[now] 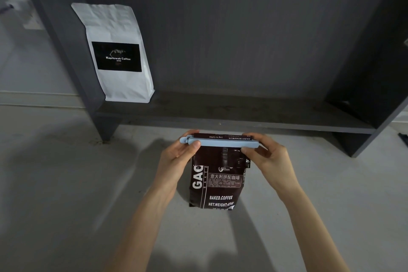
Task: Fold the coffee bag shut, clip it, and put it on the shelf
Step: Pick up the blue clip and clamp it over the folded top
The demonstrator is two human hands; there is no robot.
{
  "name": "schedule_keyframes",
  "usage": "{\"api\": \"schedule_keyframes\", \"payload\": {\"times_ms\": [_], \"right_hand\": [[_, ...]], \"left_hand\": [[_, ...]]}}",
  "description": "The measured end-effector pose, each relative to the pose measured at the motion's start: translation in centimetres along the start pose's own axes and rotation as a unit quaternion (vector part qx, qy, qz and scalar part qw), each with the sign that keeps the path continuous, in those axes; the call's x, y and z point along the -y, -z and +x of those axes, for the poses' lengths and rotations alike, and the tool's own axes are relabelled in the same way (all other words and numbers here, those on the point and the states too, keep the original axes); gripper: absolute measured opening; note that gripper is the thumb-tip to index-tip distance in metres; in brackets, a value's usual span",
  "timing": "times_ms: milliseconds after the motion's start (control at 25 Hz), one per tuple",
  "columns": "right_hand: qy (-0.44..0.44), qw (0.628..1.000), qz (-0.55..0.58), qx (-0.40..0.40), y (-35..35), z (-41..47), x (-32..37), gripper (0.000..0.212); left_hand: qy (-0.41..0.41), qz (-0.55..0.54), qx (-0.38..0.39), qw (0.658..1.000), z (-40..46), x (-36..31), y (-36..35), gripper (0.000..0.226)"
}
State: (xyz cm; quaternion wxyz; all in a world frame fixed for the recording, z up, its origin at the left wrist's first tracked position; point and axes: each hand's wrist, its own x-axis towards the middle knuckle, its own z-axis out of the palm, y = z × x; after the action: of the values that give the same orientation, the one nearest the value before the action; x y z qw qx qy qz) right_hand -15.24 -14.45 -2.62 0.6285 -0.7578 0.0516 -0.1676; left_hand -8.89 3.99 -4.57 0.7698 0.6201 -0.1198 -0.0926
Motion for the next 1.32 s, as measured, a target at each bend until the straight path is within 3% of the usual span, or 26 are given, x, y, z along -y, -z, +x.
{"api": "schedule_keyframes", "payload": {"times_ms": [200,360,720,1000,1320], "right_hand": [[-0.005,1.0,-0.012,-0.016,-0.1,0.1,-0.1,0.02],[-0.009,0.999,-0.029,-0.043,-0.4,0.1,-0.3,0.017],[-0.012,0.998,-0.017,-0.06,-0.5,0.0,-0.2,0.017],[-0.002,0.997,-0.027,-0.075,-0.7,-0.2,-0.4,0.017],[0.006,0.997,-0.033,-0.068,-0.9,0.1,-1.1,0.022]], "left_hand": [[-0.004,-0.005,-0.023,1.0,0.1,0.1,-0.2,0.016],[-0.036,-0.001,-0.055,0.998,-0.1,0.2,-0.8,0.017],[-0.065,0.034,0.021,0.997,-0.3,0.1,-0.1,0.023],[-0.065,0.043,-0.023,0.997,-0.2,0.2,-0.6,0.018],[-0.074,0.073,-0.008,0.995,-0.2,0.4,-0.1,0.021]]}}
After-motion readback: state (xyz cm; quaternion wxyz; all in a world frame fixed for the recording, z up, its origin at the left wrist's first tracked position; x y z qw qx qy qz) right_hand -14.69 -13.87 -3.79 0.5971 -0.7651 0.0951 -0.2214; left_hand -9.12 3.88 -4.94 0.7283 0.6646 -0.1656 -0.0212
